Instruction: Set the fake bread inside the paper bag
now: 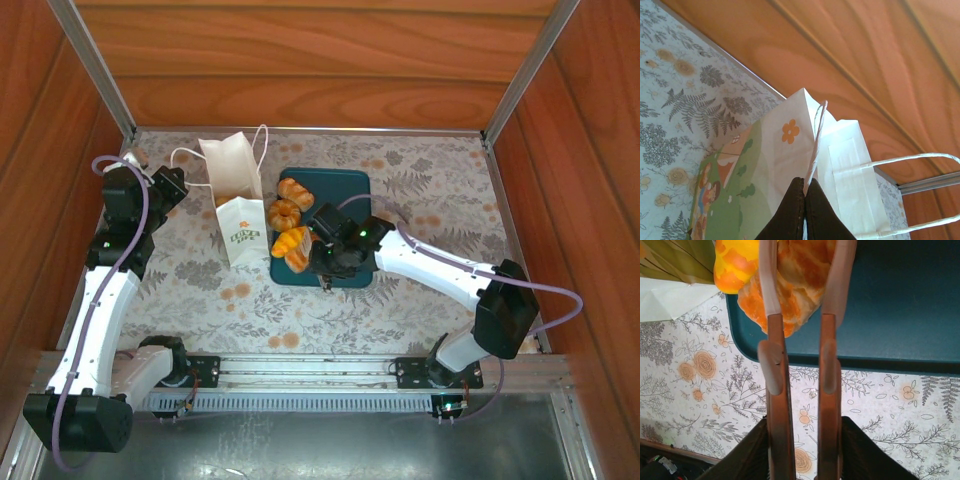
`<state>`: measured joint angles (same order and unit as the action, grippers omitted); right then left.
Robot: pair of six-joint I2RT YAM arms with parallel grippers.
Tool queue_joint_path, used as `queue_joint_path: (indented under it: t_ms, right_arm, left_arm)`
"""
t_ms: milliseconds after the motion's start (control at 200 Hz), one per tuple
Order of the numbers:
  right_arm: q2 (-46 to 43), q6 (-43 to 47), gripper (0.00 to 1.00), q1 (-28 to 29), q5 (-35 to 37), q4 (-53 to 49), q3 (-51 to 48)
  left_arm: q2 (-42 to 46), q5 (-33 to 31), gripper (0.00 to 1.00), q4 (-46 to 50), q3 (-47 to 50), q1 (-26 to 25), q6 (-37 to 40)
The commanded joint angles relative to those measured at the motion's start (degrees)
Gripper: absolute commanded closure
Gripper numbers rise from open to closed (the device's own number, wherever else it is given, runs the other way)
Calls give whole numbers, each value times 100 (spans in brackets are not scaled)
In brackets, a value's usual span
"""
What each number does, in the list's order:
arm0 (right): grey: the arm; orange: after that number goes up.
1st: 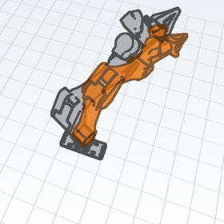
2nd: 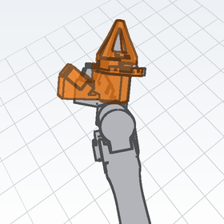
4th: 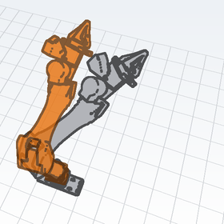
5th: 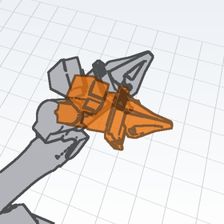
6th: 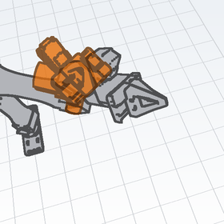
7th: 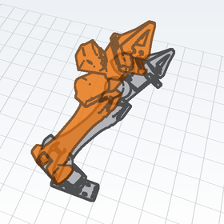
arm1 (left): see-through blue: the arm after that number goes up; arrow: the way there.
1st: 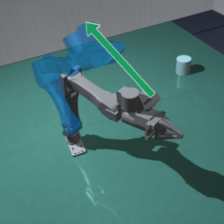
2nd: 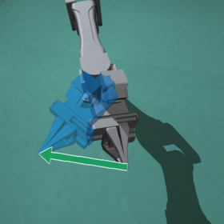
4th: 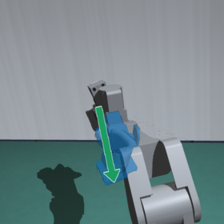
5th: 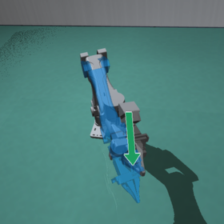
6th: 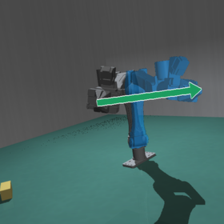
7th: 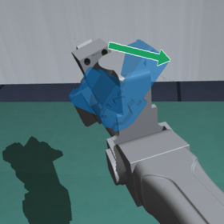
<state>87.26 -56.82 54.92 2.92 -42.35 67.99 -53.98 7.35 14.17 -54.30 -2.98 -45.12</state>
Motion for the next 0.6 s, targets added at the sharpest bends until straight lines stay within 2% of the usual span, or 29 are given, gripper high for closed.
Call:
queue_joint_path:
  t_ms: [0, 595]
  right_arm:
    - [-196, -118, 68, 47, 127, 43, -103]
    - [-1379, -306, 70, -14, 1196, -112, -374]
  left_arm:
    - [54, 3, 100, -77, 54, 44, -63]
    - [10, 20, 100, -75, 43, 44, -76]
